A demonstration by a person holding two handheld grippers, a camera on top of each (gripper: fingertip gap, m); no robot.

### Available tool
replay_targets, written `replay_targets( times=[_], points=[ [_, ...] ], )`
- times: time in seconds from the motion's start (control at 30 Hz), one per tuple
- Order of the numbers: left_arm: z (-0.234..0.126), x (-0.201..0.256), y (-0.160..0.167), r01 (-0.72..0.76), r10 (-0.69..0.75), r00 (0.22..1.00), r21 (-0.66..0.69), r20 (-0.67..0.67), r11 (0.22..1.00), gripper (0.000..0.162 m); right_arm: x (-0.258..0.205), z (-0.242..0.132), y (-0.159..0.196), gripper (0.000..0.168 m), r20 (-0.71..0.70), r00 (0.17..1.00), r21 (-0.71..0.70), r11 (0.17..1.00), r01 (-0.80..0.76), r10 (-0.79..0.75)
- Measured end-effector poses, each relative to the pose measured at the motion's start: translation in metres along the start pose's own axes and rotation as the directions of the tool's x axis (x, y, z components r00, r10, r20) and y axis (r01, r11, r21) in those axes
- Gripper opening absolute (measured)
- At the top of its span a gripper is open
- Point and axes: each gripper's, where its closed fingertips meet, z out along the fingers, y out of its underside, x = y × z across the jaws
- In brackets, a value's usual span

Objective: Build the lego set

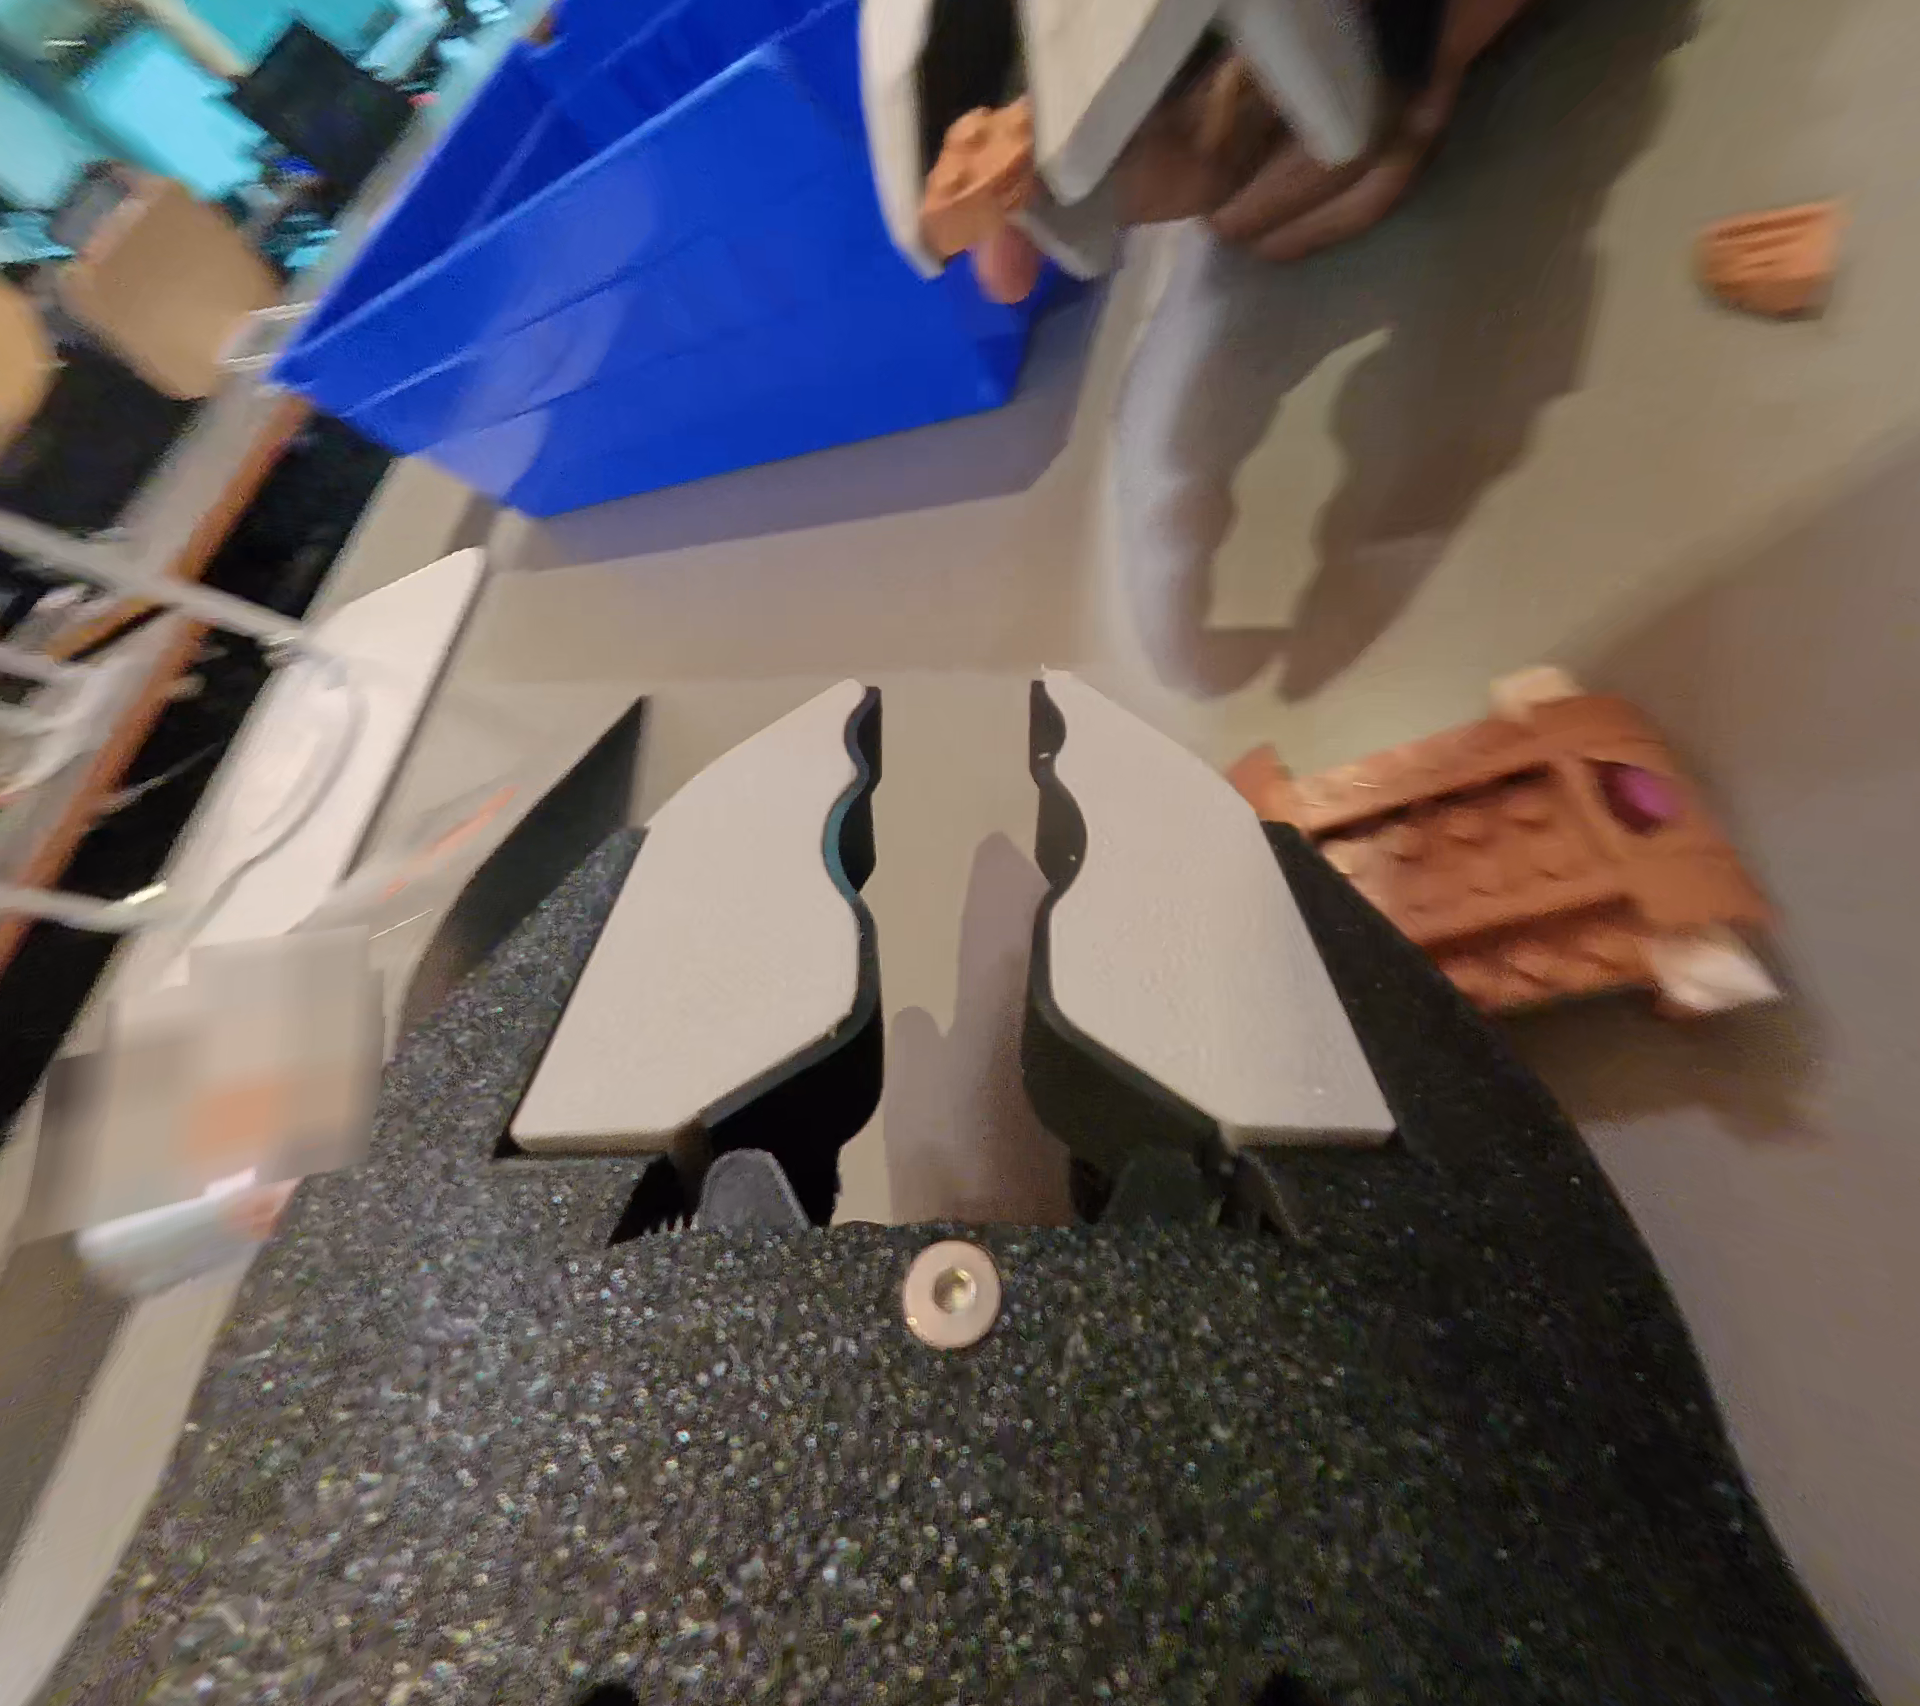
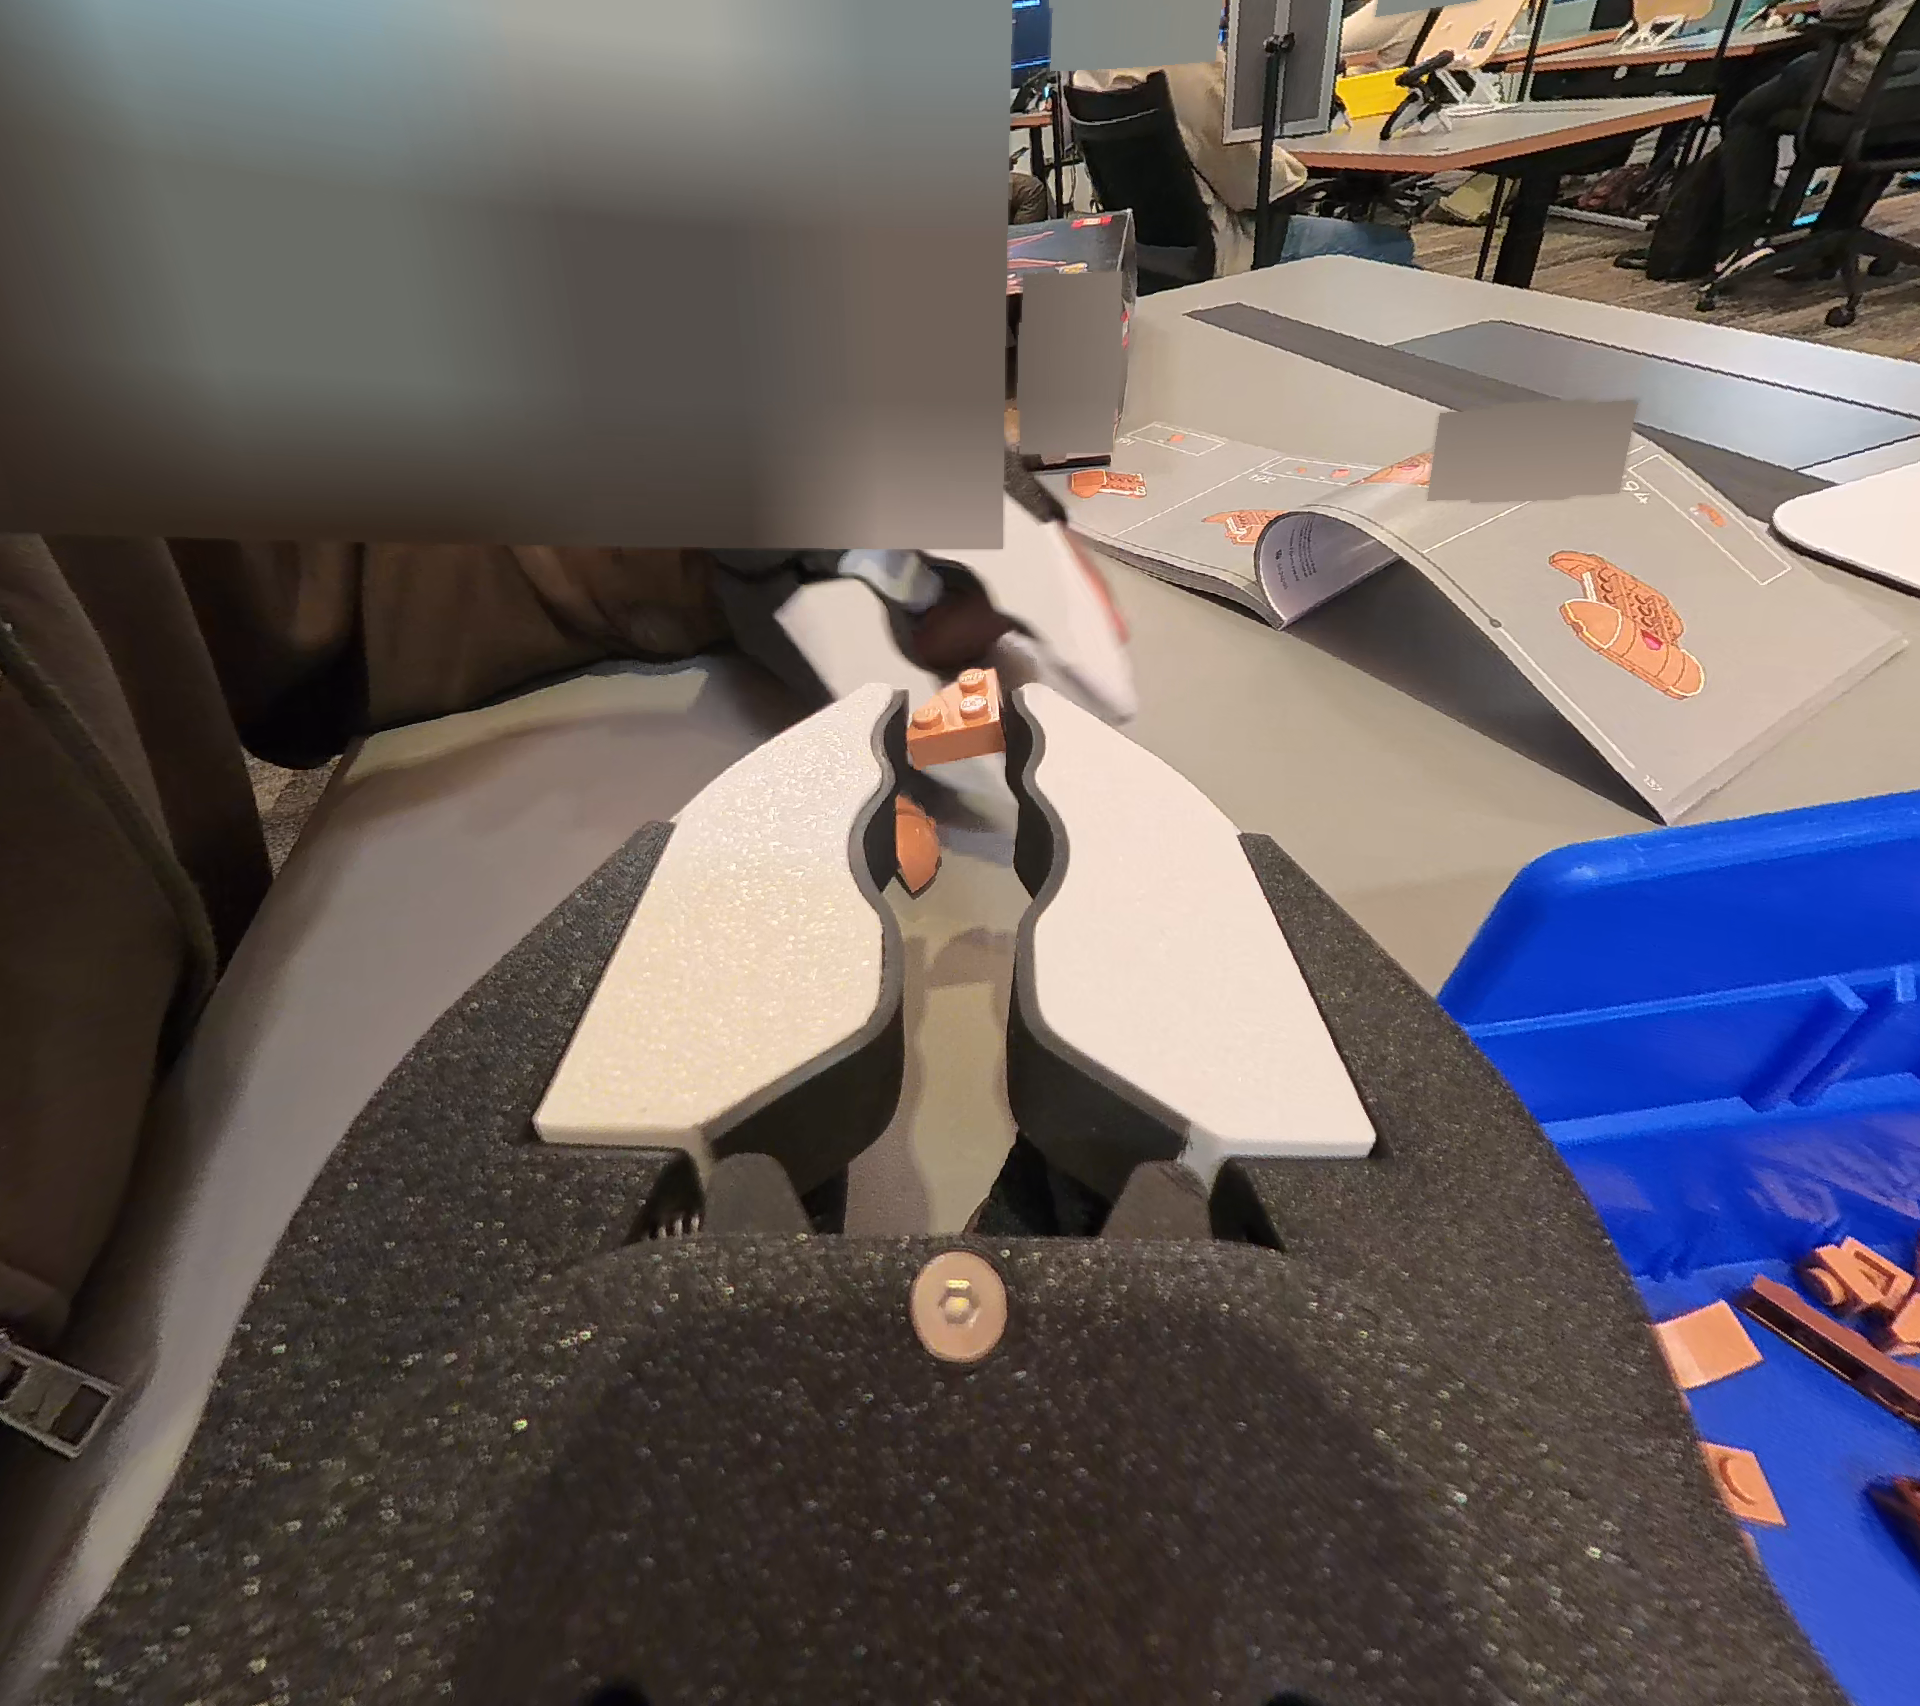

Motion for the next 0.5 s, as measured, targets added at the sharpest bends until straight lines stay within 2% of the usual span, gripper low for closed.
replay_targets(
  times=[0.07, 0.2, 0.27, 0.33, 0.5],
  points=[
    [-0.011, 0.013, -0.009, 0.055, -0.048, 0.992, 0.051, -0.121, 0.997, 0.029, 0.000, 0.001, 0.001, 0.017, 0.002, 1.000, -0.009, 1.000, -0.001, 0.001],
    [-0.032, 0.020, -0.022, 0.176, -0.152, 0.956, 0.078, -0.251, 0.981, 0.042, -0.001, 0.002, 0.007, 0.017, 0.012, 1.000, -0.060, 0.998, -0.009, 0.010],
    [-0.038, 0.035, -0.020, 0.236, -0.222, 0.908, -0.004, -0.355, 0.972, 0.057, -0.005, 0.005, 0.014, 0.017, 0.042, 0.999, -0.109, 0.994, -0.023, 0.028],
    [-0.041, 0.054, -0.011, 0.226, -0.256, 0.869, -0.122, -0.422, 0.967, 0.076, -0.010, 0.006, 0.019, 0.017, 0.074, 0.996, -0.150, 0.988, -0.036, 0.047],
    [-0.034, 0.076, 0.004, 0.159, -0.274, 0.856, -0.280, -0.438, 0.947, 0.100, -0.029, 0.010, 0.034, 0.017, 0.170, 0.983, -0.262, 0.965, -0.028, 0.075]
  ],
)
